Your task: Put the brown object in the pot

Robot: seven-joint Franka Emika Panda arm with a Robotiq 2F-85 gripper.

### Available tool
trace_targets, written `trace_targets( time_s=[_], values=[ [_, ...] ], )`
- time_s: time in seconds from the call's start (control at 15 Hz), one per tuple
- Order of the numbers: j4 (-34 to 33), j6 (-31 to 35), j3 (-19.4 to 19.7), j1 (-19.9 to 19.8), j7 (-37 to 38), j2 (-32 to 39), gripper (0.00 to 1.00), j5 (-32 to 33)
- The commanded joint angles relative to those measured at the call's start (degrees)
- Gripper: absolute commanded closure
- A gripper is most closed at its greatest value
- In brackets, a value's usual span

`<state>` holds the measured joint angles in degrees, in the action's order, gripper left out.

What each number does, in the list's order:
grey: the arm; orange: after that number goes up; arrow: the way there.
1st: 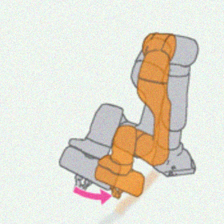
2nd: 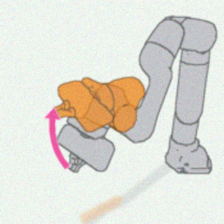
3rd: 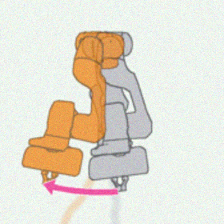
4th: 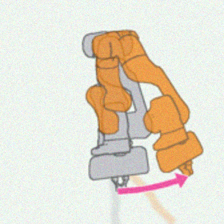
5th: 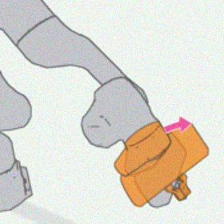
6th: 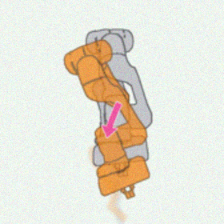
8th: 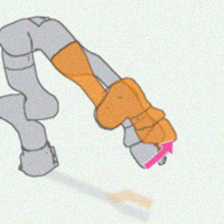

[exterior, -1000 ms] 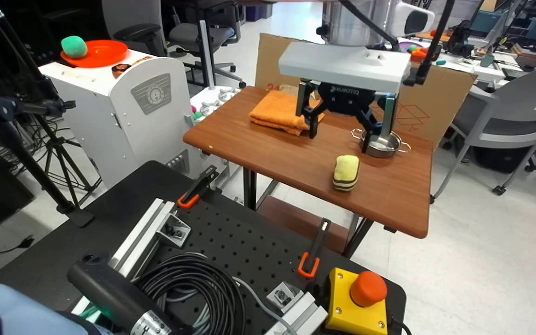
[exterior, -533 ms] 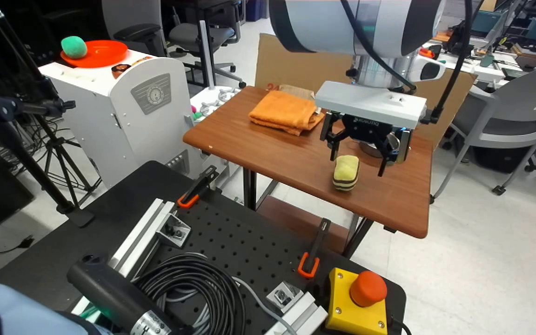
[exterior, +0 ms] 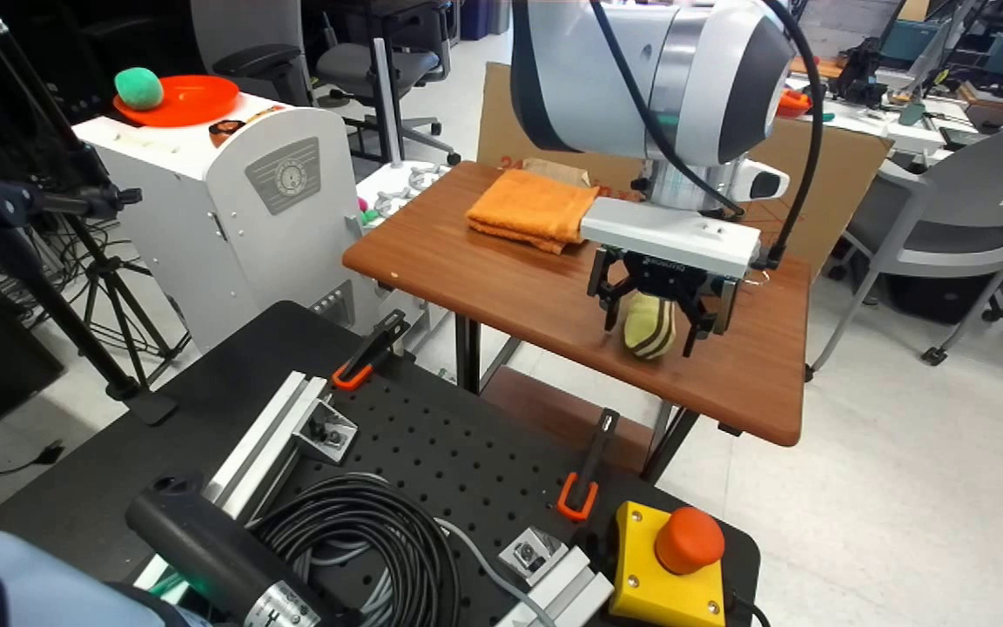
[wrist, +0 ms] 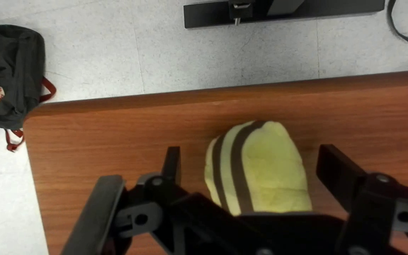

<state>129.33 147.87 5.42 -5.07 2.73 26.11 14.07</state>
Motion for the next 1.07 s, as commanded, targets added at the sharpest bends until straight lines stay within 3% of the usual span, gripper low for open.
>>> trace_targets(
  time_s=[0.0,0.53,0.6,1.0],
  values=[
    [-1.37,-1.33,0.2,1.7,-1.3,0.97,0.35,-0.91],
    [0.54,-0.85,0.97,2.59,-1.87,-4.05,0.95,0.34],
    [0.49,-0.89,1.0,2.63,-1.66,-4.73,0.98,0.28],
    [-5.65,-2.66,1.48,2.08,-0.04,-5.2,0.95,-0.83]
  ],
)
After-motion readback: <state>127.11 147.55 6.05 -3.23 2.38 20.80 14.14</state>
